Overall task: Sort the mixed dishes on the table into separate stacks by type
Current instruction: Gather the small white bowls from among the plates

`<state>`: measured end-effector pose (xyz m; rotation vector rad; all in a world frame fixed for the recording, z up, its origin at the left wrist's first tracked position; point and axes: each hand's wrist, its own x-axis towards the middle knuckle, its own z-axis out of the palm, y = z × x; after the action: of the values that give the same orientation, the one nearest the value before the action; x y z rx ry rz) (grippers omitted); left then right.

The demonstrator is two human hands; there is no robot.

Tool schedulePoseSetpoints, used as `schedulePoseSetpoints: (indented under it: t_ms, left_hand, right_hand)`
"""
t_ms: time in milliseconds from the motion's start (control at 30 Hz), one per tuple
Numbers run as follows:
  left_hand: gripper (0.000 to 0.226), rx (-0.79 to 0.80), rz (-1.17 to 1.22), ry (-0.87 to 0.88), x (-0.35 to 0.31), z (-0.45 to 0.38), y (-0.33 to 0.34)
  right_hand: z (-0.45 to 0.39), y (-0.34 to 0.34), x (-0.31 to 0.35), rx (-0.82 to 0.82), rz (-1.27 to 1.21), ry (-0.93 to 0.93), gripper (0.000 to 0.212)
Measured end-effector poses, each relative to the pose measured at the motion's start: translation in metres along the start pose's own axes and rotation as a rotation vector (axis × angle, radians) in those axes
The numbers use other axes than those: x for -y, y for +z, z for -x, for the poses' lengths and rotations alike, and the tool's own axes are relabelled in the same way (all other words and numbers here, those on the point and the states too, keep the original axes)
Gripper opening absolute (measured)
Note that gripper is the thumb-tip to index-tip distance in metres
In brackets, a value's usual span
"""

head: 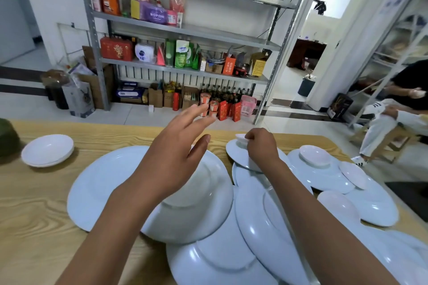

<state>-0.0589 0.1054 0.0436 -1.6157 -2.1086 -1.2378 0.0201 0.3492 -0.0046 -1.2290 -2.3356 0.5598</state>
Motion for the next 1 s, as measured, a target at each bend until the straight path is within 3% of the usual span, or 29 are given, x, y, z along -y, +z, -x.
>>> schedulePoseSetpoints:
  t_ms: [400,500,667,900,1000]
  left_hand:
    - [0.046,-0.036,-0.056,-0.322,0.030,0.000,-0.035]
    - [0.037,-0.086,-0.021,-0.395,0.037,0.001,-0.047]
    - [0.021,-0.221,0.033,-0.570,0.052,0.005,-0.069]
    - [0.016,-0.246,0.101,-0.649,0.084,0.020,-0.101]
    - [0.015,-0.332,0.079,-0.723,0.107,0.032,-0.111]
  right_hand:
    - [0.075,-0.023,0.119,0.049,-0.286,-0.573,0.018]
    - [0.090,-0.019,0.142,0.093,-0.323,-0.658,0.017]
    - [0.102,-0.002,0.167,0.086,-0.355,-0.698,0.019]
    - [0.111,0.035,0.198,0.126,-0.402,-0.719,0.021]
    - [0.115,0.051,0.213,0.204,-0.302,-0.729,0.035]
